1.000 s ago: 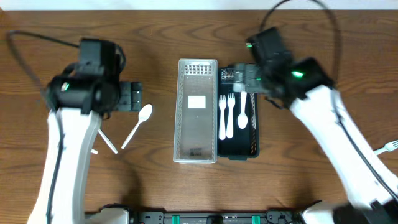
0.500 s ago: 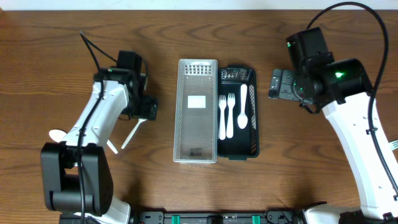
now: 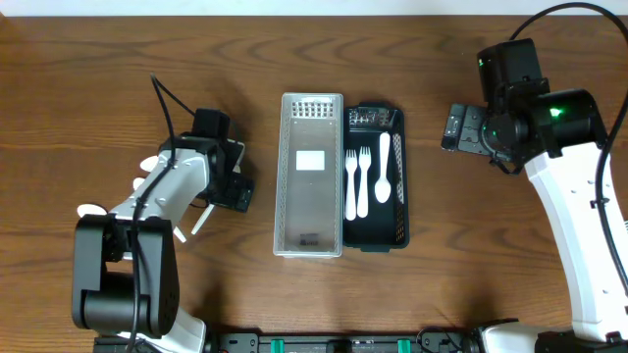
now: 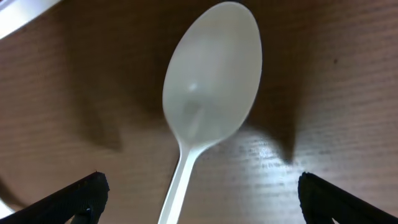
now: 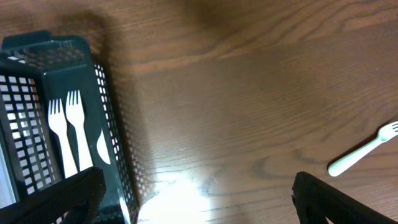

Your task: Pack container

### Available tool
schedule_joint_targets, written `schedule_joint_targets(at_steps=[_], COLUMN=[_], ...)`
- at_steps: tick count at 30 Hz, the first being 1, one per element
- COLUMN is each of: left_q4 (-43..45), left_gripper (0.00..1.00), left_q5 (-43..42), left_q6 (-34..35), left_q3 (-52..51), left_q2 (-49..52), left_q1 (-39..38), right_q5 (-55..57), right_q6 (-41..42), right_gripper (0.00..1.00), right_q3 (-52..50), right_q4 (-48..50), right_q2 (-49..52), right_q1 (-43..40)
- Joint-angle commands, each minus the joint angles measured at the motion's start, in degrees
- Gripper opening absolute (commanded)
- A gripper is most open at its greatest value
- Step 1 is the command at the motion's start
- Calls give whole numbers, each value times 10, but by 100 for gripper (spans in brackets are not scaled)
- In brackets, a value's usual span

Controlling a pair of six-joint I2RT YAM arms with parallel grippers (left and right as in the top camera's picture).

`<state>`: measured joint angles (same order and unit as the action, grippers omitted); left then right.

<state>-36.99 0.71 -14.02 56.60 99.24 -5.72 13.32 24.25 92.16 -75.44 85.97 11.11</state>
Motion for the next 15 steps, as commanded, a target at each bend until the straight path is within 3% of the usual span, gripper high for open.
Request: schedule_joint_targets(at_steps=[1, 9, 11, 15], left_q4=[19, 50, 50, 50], left_gripper=[99, 98, 89, 63], left_q5=[-3, -4, -4, -3], left_q6=[-25, -35, -35, -35], left_q3=[-23, -46, -46, -46], left_q2=[2, 2, 2, 2], left_q1=[3, 3, 3, 3], right_q5=[-3, -10, -15, -19], right_q6=[-15, -16, -16, -16], right_gripper=[99, 99, 99, 99], right_q3=[0, 0, 0, 0], right_q4=[-1, 0, 0, 2], right_q2=[-1, -1, -1, -1], right_q1=[-10, -21, -27, -43])
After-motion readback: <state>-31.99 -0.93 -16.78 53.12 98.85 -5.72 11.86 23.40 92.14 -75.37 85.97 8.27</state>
